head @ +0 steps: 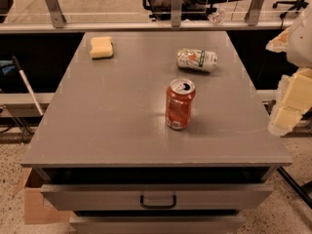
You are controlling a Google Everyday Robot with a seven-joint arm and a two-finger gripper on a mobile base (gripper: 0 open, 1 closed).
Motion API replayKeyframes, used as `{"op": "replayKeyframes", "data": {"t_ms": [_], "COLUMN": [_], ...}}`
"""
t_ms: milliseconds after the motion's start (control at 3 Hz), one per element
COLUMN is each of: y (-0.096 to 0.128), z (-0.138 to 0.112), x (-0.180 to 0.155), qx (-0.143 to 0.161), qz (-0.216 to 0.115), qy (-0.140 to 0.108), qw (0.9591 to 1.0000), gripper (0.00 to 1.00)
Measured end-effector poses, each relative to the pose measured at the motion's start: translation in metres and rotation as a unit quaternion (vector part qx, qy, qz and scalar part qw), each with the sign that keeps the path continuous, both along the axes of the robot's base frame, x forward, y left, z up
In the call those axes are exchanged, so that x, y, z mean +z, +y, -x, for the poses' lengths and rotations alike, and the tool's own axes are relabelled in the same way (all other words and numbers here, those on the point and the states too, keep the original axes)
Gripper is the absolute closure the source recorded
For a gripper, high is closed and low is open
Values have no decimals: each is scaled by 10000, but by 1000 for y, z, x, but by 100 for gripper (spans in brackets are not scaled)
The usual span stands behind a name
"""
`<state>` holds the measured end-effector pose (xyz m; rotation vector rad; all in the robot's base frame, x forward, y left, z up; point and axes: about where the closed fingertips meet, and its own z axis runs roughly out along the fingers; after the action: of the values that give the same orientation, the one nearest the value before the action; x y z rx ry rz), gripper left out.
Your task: Place 7up can upright
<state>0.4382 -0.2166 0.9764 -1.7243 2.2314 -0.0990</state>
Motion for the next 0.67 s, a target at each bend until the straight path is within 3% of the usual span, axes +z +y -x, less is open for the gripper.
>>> {"op": "replayKeyframes", "data": {"t_ms": [667], "y": [0], "z": [-9], "x": [4], "qx": [-76], "qz": [-154], "qy": [-95], "qw": [9998], "gripper": [0]}}
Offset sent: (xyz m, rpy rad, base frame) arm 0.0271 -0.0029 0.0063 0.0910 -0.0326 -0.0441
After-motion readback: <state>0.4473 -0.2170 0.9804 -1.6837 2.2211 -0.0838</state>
